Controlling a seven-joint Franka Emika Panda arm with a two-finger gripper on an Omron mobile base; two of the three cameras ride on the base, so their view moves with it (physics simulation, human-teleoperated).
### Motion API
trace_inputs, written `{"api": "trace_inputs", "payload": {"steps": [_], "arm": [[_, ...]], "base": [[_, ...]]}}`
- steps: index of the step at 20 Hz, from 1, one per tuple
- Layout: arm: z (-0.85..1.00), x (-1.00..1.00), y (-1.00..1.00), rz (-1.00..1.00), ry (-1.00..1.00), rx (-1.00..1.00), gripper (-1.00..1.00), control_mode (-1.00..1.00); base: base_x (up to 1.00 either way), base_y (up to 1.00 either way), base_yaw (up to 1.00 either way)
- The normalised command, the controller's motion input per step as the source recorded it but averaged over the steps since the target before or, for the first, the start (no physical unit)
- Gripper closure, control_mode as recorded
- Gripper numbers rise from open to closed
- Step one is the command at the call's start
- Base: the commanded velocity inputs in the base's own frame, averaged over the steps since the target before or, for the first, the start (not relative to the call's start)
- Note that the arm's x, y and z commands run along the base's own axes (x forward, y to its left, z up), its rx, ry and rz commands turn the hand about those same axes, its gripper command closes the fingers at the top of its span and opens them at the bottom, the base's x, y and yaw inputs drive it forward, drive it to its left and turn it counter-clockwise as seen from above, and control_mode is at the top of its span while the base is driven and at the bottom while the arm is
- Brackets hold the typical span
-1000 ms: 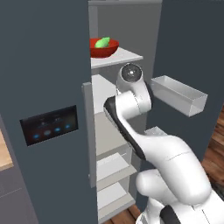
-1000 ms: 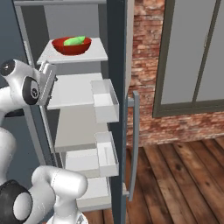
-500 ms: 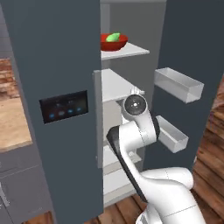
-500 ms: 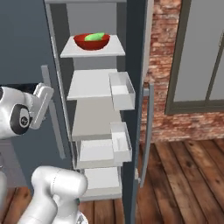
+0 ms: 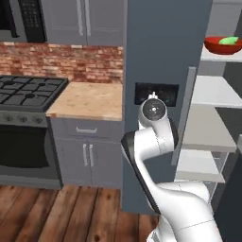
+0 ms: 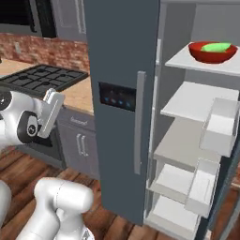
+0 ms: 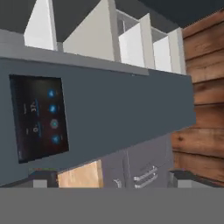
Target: Move the mug from next to the sink to the open cabinet. Then, move the bowl with the corn to the fridge to clear the area for faucet cleaning.
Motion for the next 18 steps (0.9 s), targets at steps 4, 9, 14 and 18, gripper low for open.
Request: {"api": "trace_inputs", "payload": {"steps": [4, 9, 14, 18], "arm": [[0.0, 0.0, 0.0, 0.0, 0.0, 0.0, -1.0, 1.0], [0.0, 0.0, 0.0, 0.0, 0.0, 0.0, -1.0, 1.0], [0.0, 0.0, 0.0, 0.0, 0.0, 0.0, -1.0, 1.0], [0.0, 0.0, 0.0, 0.0, 0.0, 0.0, -1.0, 1.0]], "base": [[0.01, 0.21, 0.83], [0.0, 0.18, 0.86], [0.23, 0.34, 0.75], [0.84, 0.54, 0.53]]}}
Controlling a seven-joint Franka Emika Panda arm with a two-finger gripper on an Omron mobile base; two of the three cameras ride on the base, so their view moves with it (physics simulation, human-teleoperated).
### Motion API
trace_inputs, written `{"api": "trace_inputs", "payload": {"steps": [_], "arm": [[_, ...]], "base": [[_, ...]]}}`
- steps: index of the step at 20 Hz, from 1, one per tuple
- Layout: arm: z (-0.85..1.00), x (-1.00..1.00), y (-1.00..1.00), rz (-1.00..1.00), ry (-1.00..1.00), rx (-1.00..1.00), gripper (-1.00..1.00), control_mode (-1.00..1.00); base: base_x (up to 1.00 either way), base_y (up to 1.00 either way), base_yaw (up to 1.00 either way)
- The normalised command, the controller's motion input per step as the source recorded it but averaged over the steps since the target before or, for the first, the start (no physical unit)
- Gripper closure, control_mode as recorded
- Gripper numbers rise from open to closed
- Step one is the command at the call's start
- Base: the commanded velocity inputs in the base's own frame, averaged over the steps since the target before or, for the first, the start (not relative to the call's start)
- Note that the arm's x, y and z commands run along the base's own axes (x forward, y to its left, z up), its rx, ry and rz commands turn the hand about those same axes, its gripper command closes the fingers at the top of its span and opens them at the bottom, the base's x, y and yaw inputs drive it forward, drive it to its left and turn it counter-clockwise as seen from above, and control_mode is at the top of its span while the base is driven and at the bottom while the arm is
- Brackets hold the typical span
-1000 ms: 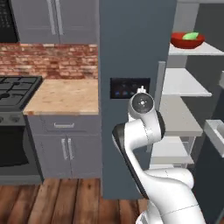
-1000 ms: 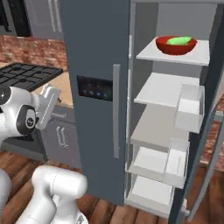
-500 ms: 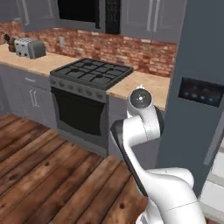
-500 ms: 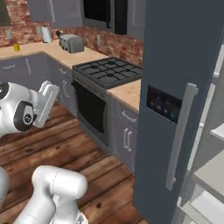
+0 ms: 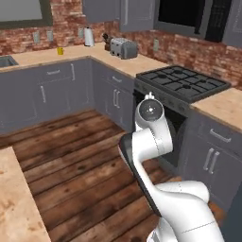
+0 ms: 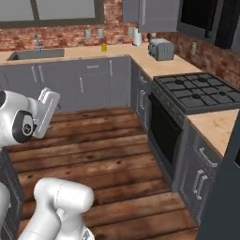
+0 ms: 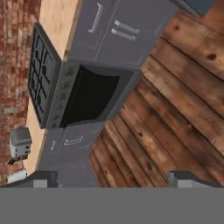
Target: Move the mug from next to the sink to the open cabinet. Then, move the bowl with the corn to the fridge to clear the area for faucet cleaning.
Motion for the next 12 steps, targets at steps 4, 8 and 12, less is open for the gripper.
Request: {"api": "trace_inputs", "payload": {"steps": [4, 8, 12], "arm": [[0.0, 0.0, 0.0, 0.0, 0.0, 0.0, -1.0, 1.0], [0.0, 0.0, 0.0, 0.0, 0.0, 0.0, -1.0, 1.0], [0.0, 0.0, 0.0, 0.0, 0.0, 0.0, -1.0, 1.0]], "base": [[1.0, 0.15, 0.31], [1.0, 0.01, 0.21], [1.0, 0.0, 0.17]]}}
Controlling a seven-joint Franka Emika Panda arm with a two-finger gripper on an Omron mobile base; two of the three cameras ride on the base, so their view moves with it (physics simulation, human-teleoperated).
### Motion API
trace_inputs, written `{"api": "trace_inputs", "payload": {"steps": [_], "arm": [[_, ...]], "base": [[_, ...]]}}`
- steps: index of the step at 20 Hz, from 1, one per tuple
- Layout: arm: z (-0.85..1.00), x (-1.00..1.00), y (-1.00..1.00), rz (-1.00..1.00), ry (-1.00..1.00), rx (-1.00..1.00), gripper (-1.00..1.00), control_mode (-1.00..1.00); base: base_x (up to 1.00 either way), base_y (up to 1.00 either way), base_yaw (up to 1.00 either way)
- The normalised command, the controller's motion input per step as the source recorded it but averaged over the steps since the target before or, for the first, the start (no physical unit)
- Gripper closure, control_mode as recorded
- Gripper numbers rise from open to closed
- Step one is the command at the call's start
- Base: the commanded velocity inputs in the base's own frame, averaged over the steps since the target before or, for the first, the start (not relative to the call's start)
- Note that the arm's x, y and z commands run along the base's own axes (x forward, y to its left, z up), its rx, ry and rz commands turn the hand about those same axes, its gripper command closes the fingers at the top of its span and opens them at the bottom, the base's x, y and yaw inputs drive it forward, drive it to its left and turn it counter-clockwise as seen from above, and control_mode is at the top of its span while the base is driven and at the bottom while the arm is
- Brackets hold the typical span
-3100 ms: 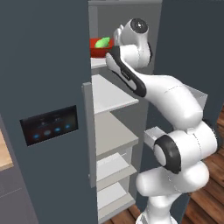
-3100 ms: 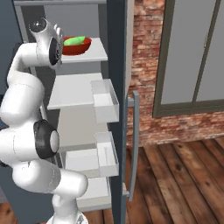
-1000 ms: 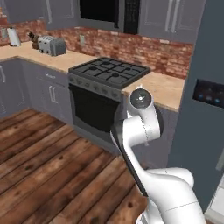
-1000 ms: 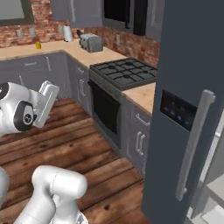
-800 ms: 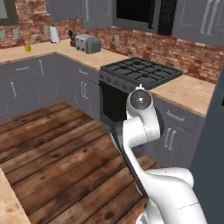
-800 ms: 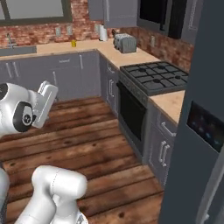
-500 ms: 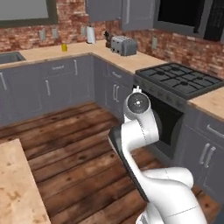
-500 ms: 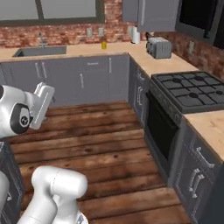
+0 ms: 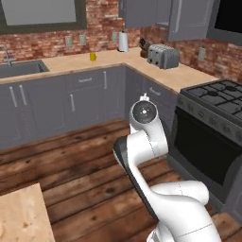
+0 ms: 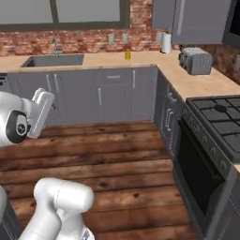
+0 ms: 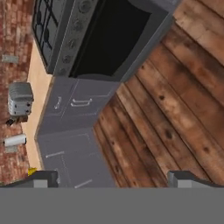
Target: Move the mug from next to the sink to the open cabinet. Then, move the bowl with the corn to the fridge to clear the area for faucet cleaning.
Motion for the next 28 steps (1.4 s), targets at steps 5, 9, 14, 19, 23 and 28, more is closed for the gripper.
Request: {"api": "trace_inputs", "payload": {"steps": [5, 9, 14, 19, 23, 28], "arm": [[0.0, 0.0, 0.0, 0.0, 0.0, 0.0, -1.0, 1.0], [0.0, 0.0, 0.0, 0.0, 0.0, 0.0, -1.0, 1.0], [0.0, 0.0, 0.0, 0.0, 0.0, 0.0, -1.0, 1.0], [0.0, 0.0, 0.0, 0.0, 0.0, 0.0, -1.0, 1.0], [0.0, 0.0, 0.0, 0.0, 0.0, 0.0, -1.0, 1.0], [0.0, 0.0, 0.0, 0.0, 0.0, 0.0, -1.0, 1.0]], "base": [[1.0, -0.36, 0.05], [1.0, -0.53, 0.0], [1.0, -0.35, 0.0], [1.0, 0.0, 0.25], [1.0, 0.0, 0.29], [1.0, -0.23, 0.18]]}}
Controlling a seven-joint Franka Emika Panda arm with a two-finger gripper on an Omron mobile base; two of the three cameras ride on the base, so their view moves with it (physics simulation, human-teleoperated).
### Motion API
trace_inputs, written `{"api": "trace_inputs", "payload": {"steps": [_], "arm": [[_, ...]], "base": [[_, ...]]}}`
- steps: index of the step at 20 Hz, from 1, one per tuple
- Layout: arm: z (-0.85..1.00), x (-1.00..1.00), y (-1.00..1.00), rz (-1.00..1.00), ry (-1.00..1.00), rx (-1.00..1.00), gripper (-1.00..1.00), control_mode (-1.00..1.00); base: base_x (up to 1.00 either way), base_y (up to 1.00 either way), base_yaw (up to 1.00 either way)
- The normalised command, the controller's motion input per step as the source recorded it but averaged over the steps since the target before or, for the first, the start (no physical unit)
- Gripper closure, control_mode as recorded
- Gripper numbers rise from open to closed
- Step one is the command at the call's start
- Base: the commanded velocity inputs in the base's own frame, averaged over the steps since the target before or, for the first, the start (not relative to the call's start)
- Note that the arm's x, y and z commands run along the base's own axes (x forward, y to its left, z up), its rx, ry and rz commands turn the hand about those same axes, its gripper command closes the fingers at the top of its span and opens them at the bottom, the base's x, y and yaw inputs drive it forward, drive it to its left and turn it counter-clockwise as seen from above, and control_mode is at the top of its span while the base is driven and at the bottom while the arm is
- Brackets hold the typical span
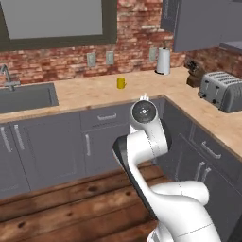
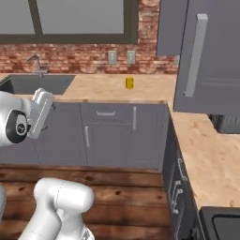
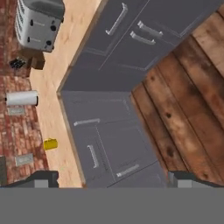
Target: Move the mug from next to the sink to the open cabinet. Then, move the bowl with the corn to the fridge to clear the area for faucet cleaning.
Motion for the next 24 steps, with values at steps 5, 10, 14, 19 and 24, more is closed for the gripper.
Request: {"api": "trace_inputs", "payload": {"steps": [5, 10, 14, 19, 24], "arm": [[0.0, 0.0, 0.0, 0.0, 0.0, 0.0, -1.0, 1.0], [0.0, 0.0, 0.0, 0.0, 0.0, 0.0, -1.0, 1.0], [0.0, 0.0, 0.0, 0.0, 0.0, 0.0, -1.0, 1.0], [0.0, 0.0, 0.0, 0.0, 0.0, 0.0, -1.0, 1.0], [0.0, 0.0, 0.0, 0.0, 0.0, 0.0, -1.0, 1.0]], "base": [[1.0, -0.02, 0.14], [1.0, 0.0, 0.02], [1.0, 0.0, 0.01], [0.84, -0.03, 0.0], [0.18, -0.15, 0.02]]}}
